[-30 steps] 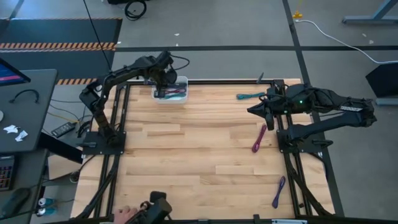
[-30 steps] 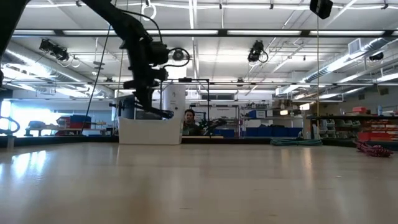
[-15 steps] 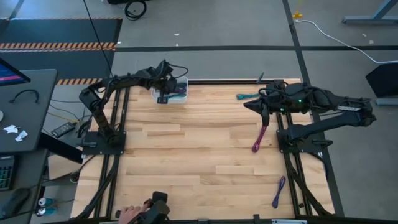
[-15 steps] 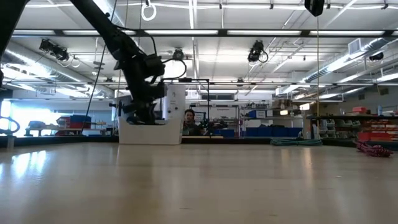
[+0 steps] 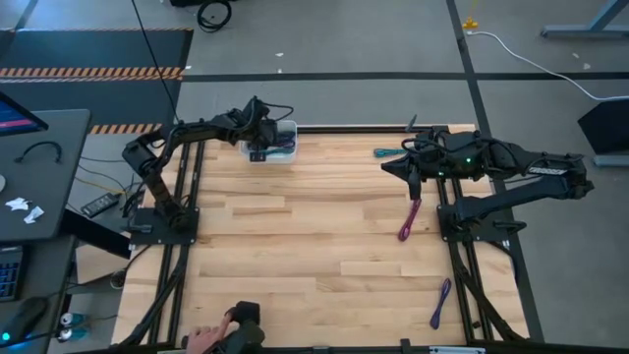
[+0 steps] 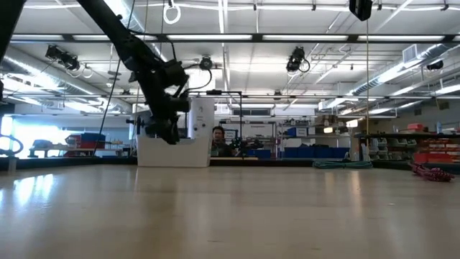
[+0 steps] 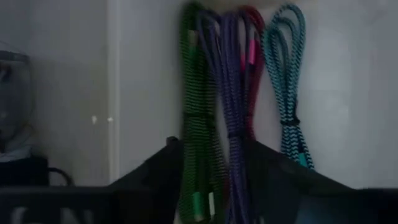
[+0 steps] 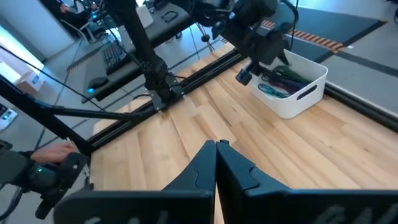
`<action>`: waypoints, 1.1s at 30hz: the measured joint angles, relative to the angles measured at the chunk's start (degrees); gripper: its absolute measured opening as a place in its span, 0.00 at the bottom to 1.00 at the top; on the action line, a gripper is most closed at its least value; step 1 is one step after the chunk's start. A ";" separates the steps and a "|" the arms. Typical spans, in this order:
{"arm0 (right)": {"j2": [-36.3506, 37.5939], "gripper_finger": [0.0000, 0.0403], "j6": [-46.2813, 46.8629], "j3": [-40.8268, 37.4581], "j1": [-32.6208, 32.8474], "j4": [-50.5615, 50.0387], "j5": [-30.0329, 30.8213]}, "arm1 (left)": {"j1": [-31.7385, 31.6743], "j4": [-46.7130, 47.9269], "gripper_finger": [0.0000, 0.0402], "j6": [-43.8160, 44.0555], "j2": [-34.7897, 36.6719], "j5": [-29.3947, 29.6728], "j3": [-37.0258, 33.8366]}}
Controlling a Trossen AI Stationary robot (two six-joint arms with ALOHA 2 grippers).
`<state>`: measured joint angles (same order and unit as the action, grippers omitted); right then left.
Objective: Pick and place USB-C Cables
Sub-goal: Put the pink charger cable into the white bin
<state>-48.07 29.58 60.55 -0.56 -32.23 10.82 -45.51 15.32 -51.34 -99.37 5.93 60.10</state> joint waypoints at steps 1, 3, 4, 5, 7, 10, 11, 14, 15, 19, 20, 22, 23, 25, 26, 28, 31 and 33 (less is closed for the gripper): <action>-0.04 0.02 0.57 0.00 0.00 0.04 -0.01 | 0.30 0.02 0.48 1.10 0.95 0.43 0.00; -0.28 0.02 1.92 0.00 -0.05 0.14 -0.26 | 1.30 0.02 0.53 3.56 3.57 1.91 0.00; -0.40 0.02 2.56 0.00 -0.11 0.07 -0.54 | 1.85 0.05 0.55 5.18 5.35 2.64 0.00; -0.61 0.02 2.65 0.00 -0.28 0.24 -1.19 | 2.49 -0.02 0.56 7.05 7.36 3.32 0.00; -0.68 0.02 1.14 0.00 -0.69 0.96 -4.63 | 3.82 -0.06 0.57 12.03 12.11 3.90 0.00; -1.44 0.02 1.99 1.11 -1.29 -0.85 -10.56 | 6.44 -0.21 0.56 21.18 19.76 3.94 0.00; -2.13 0.01 4.29 1.95 -1.49 -3.41 -10.93 | 7.37 -0.19 0.55 24.53 22.30 3.93 0.00; -5.54 0.01 15.63 3.15 -2.33 -14.60 -9.74 | 10.41 -0.94 0.52 35.31 28.81 3.90 0.07; -7.00 0.01 19.93 3.06 -2.57 -18.00 -10.09 | 11.45 -1.14 0.51 38.55 30.53 3.84 0.09; -12.98 0.02 32.67 -0.57 -2.68 -29.51 -15.24 | 15.56 -1.26 0.46 48.32 35.16 3.79 0.09; -14.27 0.03 33.98 -2.03 -2.80 -31.86 -15.78 | 16.56 -1.29 0.46 49.57 35.70 3.80 0.09; -16.39 0.07 35.20 -5.37 -3.58 -35.51 -17.14 | 18.69 -1.20 0.44 51.62 36.17 3.78 0.09; -17.11 0.10 35.95 -6.89 -4.21 -36.62 -17.77 | 19.80 -1.21 0.43 52.45 36.16 3.81 0.09; -17.96 0.16 37.51 -9.80 -5.50 -36.79 -18.36 | 21.85 -1.02 0.42 53.04 36.13 3.72 0.07; -18.22 0.19 38.69 -11.04 -6.13 -36.65 -18.37 | 22.88 -1.04 0.41 53.07 36.05 3.69 0.07; -18.45 0.26 41.21 -13.52 -7.38 -35.14 -18.14 | 24.88 -1.14 0.40 53.09 35.50 3.35 0.07; -18.43 0.35 46.38 -17.59 -8.67 -31.41 -16.35 | 27.24 -0.53 0.39 53.19 35.11 3.26 0.00; -18.45 0.40 50.37 -20.34 -9.32 -30.14 -14.57 | 28.72 -1.04 0.38 53.25 35.08 3.27 0.02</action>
<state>-66.52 79.95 40.21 -9.88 -62.37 -3.75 -16.80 14.29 1.91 -64.29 9.19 60.12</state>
